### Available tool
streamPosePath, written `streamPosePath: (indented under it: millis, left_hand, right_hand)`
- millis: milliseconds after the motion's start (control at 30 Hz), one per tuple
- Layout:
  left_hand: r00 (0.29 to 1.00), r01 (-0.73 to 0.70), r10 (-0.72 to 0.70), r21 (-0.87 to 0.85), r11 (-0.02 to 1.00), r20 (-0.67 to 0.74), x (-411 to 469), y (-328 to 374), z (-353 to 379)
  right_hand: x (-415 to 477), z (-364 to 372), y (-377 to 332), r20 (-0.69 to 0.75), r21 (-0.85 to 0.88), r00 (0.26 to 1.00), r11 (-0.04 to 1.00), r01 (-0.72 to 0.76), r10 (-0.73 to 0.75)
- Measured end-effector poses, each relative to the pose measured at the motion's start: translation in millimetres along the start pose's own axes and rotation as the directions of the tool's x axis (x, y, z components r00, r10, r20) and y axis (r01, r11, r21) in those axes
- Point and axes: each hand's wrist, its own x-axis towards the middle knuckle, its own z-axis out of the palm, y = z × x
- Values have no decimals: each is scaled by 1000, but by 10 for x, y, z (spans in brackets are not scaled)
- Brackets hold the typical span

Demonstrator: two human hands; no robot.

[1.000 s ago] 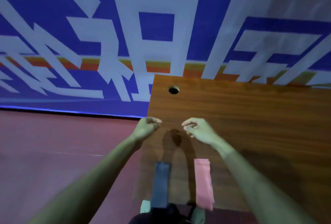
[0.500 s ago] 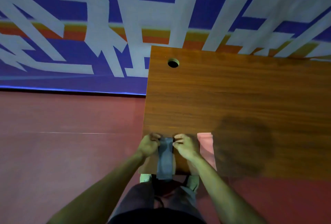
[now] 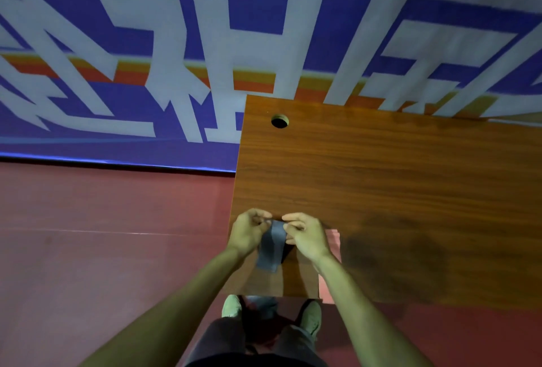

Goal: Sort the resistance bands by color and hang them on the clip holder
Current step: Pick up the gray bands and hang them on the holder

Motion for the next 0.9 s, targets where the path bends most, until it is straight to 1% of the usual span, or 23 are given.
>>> streamPosePath:
  millis: [67,167,267,333,400,500,567,667,733,800,900]
  left_hand:
    - [999,-44,44,24,999,4,26,196,2]
    - [987,-155,151,78,985,58,72,501,58]
    - [953,-291,272,158,943,133,104,931,145]
    - [920,-373,333,207,904,206,118,1296,230]
    - [878,-452,379,251,856,292,110,1683,321]
    - [792,-578,447,276,768,415,53,2267,505]
    - [738,-650,491,291,702,464,-6,2648,628]
    - [685,-711,539,287,642,491,-136,3216,806]
    - [657,-737,566,265,622,498,-228,3577,933]
    - [645,-741,584,217,636,492,-288,3872,1029]
    - [641,-741,615,161,652,459,-374,4337,1261]
  right_hand:
    - [-45,-137,-126,-10,73,1000,997,-4,5]
    - [-83,-393,-308,0,153,1000,988,8,-8]
    - [-76,-736,-513,39,136,996,988,73,-79]
    - [-82,-1022,-667,60,85,985,984,156,-161]
    - [-67,-1331,-804,41,12,967,968,249,-250]
    - [-7,-1822,-1004,-27,-46,931,931,362,-364]
    - [11,-2125,-1162,-17,-67,901,900,431,-433]
    - [-70,-2567,-1445,88,-8,844,847,532,-529]
    - [-154,-2892,-1621,124,-12,815,820,572,-566]
    - [-224,-3185,-1761,129,-12,780,786,619,-612]
    - [-344,-3713,-1958,80,54,720,724,687,-689]
